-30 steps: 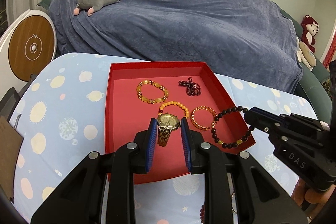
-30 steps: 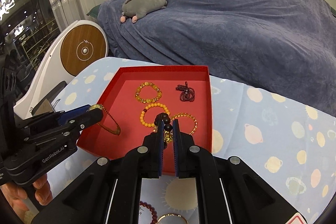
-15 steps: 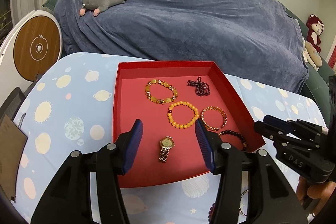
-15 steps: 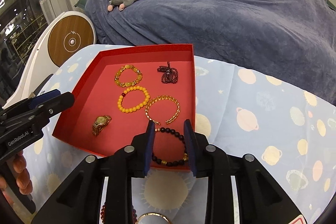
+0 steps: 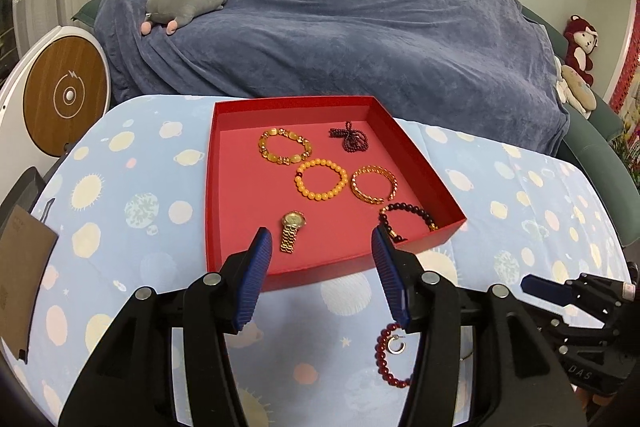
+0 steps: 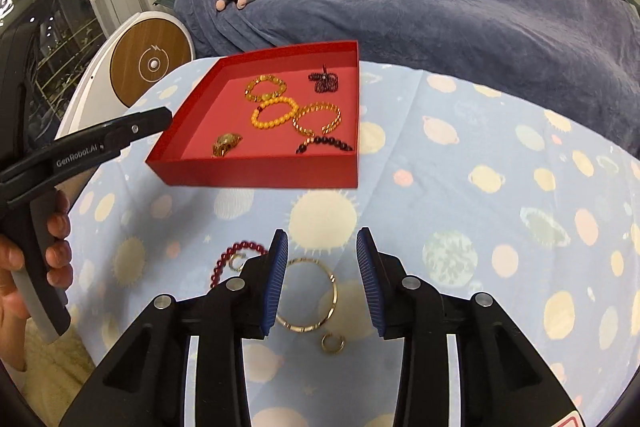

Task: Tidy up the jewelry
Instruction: 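Open both tools to release the watch and bracelet in the box, then move both tools back toward the red-bead bracelet and gold bangle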

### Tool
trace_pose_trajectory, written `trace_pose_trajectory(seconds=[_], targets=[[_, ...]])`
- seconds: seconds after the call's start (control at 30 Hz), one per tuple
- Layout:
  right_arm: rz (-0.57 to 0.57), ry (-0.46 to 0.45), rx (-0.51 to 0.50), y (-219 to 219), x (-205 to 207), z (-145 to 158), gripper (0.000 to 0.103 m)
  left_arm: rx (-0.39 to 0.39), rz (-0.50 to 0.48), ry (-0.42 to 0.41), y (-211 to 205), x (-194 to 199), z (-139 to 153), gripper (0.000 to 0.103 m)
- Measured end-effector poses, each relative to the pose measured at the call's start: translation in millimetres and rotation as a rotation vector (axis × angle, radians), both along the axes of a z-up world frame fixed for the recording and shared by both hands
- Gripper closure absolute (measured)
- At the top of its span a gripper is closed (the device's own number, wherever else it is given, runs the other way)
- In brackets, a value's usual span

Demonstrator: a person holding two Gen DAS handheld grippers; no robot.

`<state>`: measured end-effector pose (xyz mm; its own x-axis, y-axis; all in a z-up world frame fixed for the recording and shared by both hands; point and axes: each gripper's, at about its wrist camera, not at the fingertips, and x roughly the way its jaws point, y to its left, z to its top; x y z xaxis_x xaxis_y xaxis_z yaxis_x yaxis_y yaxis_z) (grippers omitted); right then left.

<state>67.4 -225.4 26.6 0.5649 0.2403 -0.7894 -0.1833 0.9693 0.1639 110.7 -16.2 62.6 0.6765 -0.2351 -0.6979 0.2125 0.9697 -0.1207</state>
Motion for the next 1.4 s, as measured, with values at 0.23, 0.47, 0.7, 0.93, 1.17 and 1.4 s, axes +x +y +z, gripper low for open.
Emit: trace_pose_trajectory(seconds=[0.23, 0.47, 0.7, 0.93, 1.17, 1.4], targets=[[0.005, 0.044, -0.031, 9, -7, -28, 0.068, 0.001, -0.006, 0.035, 0, -17, -15, 0.054], [0.023, 0.052, -0.052, 17, -10, -36, 0.068, 0.035, -0.025, 0.067, 1, -30, -33, 0.054], [0.017, 0.069, -0.084, 23, -7, -48, 0.065, 0.052, -0.045, 0.080, -4, -35, -39, 0.054], [-0.004, 0.062, -0.098, 22, 0, -50, 0.065, 0.055, -0.052, 0.096, -5, -36, -44, 0.054], [-0.005, 0.072, -0.116, 23, 5, -58, 0.068, 0.060, -0.065, 0.107, -8, -38, -48, 0.054], [-0.009, 0.070, -0.139, 21, 7, -60, 0.089, 0.060, -0.096, 0.143, -14, -43, -58, 0.052]])
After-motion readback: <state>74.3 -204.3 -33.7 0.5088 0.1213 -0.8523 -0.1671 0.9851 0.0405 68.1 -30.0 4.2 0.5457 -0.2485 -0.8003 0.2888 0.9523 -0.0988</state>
